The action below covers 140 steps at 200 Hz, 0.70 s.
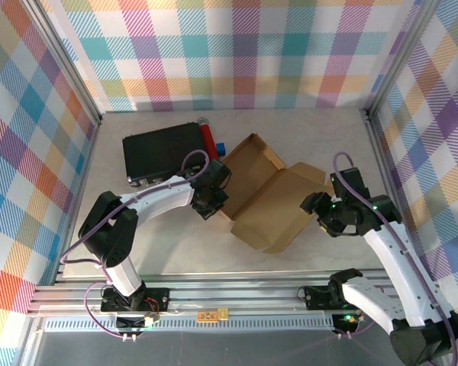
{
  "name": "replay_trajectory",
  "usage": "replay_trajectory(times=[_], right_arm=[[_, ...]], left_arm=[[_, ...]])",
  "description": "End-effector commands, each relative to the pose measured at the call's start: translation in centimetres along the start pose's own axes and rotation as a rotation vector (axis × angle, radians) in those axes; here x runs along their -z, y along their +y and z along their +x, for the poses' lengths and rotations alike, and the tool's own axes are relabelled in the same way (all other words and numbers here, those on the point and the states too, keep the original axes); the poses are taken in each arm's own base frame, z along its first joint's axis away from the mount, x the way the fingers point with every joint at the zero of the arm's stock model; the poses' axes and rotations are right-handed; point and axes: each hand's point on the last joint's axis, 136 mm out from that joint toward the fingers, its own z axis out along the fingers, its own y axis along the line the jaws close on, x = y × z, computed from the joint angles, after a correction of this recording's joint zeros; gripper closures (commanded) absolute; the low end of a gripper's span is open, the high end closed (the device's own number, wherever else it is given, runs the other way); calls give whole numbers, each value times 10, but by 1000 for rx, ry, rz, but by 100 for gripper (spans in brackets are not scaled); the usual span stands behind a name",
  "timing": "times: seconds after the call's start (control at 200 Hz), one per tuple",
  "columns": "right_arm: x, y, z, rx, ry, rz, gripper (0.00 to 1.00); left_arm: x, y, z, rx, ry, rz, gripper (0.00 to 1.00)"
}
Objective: Fold the paper box
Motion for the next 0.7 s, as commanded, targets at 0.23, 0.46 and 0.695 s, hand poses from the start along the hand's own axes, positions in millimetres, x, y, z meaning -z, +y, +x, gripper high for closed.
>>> replay_trajectory(times=[0.23,0.46,0.695], right_arm=[[-47,22,-10,59,25,-95,47],[-52,2,-43,287,-11,203,100],[1,31,-100,603,-199,333,100]], left_arm=[[5,-13,4,-8,7,28,100],[33,-40,3,-55,3,124,66],[107,-74,8,-76,31,285,42]])
